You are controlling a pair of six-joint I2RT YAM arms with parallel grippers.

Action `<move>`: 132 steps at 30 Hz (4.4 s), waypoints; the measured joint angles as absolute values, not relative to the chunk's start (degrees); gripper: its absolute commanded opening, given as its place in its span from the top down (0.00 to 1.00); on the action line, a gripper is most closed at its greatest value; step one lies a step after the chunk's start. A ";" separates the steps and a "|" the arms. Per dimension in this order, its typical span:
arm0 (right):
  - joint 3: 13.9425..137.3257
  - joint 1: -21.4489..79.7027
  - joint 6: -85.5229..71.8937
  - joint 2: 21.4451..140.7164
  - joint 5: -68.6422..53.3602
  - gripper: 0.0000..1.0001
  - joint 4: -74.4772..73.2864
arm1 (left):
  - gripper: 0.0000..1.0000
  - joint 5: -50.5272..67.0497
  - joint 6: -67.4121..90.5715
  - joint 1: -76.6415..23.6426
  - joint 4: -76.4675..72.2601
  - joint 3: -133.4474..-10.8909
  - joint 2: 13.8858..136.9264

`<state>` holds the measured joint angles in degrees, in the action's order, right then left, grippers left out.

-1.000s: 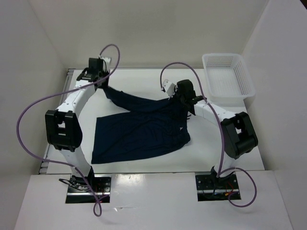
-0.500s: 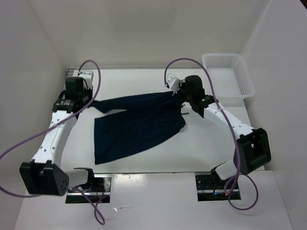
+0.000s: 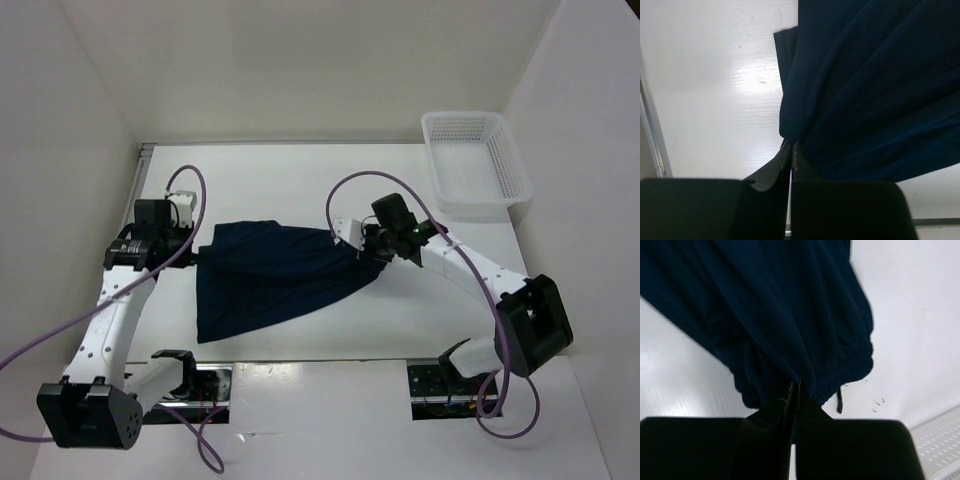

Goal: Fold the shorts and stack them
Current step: Fold the shorts

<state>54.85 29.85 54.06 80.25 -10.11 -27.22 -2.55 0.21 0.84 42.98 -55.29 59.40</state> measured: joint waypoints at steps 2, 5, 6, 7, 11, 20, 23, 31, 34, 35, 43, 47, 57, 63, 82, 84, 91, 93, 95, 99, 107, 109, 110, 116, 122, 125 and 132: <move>54.04 29.85 55.66 79.66 -10.66 1.00 -28.69 | 1.00 -2.52 0.21 0.84 43.86 -54.02 57.49; 52.62 29.85 56.99 78.96 -11.11 1.00 -29.45 | 1.00 -3.16 0.21 0.84 45.50 -51.81 56.53; 52.31 29.85 56.93 78.91 -10.85 1.00 -29.04 | 1.00 -3.44 0.21 0.91 45.74 -51.24 56.75; 52.12 29.85 56.90 78.91 -10.22 1.00 -28.51 | 1.00 -3.73 0.23 0.99 46.17 -51.11 57.10; 52.18 29.85 56.77 79.33 -5.58 1.00 -23.09 | 1.00 -5.08 0.23 2.57 45.63 -54.17 60.90; 58.24 29.85 56.34 80.88 0.25 1.00 -13.08 | 1.00 -4.08 0.27 7.31 38.06 -70.30 62.61; 57.14 29.85 57.69 79.81 0.23 1.00 -13.80 | 1.00 -2.70 0.25 7.33 42.19 -65.45 57.19; 48.99 29.91 64.64 77.93 -2.92 1.00 -19.29 | 1.00 1.61 0.32 7.25 63.09 -51.07 45.95; 45.98 30.94 68.51 77.89 -3.51 1.00 -20.23 | 0.99 2.90 0.34 7.25 66.52 -49.74 41.65; 45.17 31.40 69.67 77.87 -3.49 1.00 -20.25 | 0.97 3.36 0.34 7.25 67.37 -49.74 40.75; 43.40 32.42 74.22 77.80 -2.35 0.64 -21.37 | 0.41 3.73 0.21 7.25 70.35 -49.71 42.15; 44.05 32.36 74.30 77.58 -3.92 0.40 -25.39 | 0.30 3.70 0.19 7.27 70.85 -49.69 42.11; 51.94 32.38 59.68 68.82 -16.84 0.40 -29.39 | 0.28 3.29 0.21 7.27 57.01 -46.44 53.45; 55.33 32.29 47.07 77.52 -16.10 0.42 -19.27 | 0.26 3.22 0.21 7.03 38.52 -54.35 77.43; 61.63 22.20 29.58 101.47 -11.73 0.64 -9.91 | 0.77 3.09 0.64 0.21 25.80 -56.12 96.47; 61.65 22.20 28.60 102.43 -11.75 0.83 -9.63 | 0.94 4.75 0.80 0.08 25.93 -56.29 96.75; 64.23 22.41 23.09 105.41 -4.25 1.00 -4.67 | 1.00 1.91 0.43 -0.08 26.55 -65.82 103.74; 65.60 22.04 21.80 106.34 -1.34 1.00 -2.79 | 1.00 -0.34 0.40 -0.08 24.29 -71.50 107.53; 67.20 21.45 20.86 107.22 1.26 0.97 -1.08 | 0.99 -1.96 0.40 -0.08 21.61 -76.95 110.43; 70.37 20.18 20.97 108.33 3.99 0.24 0.95 | 0.30 -5.15 -0.05 -0.95 17.91 -83.13 111.90; 74.72 19.35 24.16 107.87 3.70 0.12 1.48 | 0.19 -9.06 0.19 -2.39 19.29 -83.81 110.00; 74.65 19.35 26.04 106.83 2.37 0.12 0.25 | 0.21 -9.17 0.21 -2.92 21.08 -79.29 105.25; 74.52 19.35 27.22 106.04 1.10 0.13 -0.78 | 0.23 -9.21 0.21 -3.18 22.09 -76.40 102.15; 70.08 19.46 32.49 99.57 -4.47 0.27 -5.85 | 0.39 -9.30 0.23 -9.54 29.39 -58.61 83.68; 66.11 19.49 36.07 98.10 -7.03 0.33 -9.69 | 0.44 -10.74 0.10 -12.78 29.30 -50.35 85.60; 65.06 19.49 37.12 98.00 -7.42 0.33 -11.00 | 0.45 -12.29 0.12 -12.67 27.35 -50.19 87.26; 63.20 19.49 38.48 96.38 -7.99 0.34 -11.55 | 0.58 -14.24 0.19 -12.67 22.59 -50.19 90.00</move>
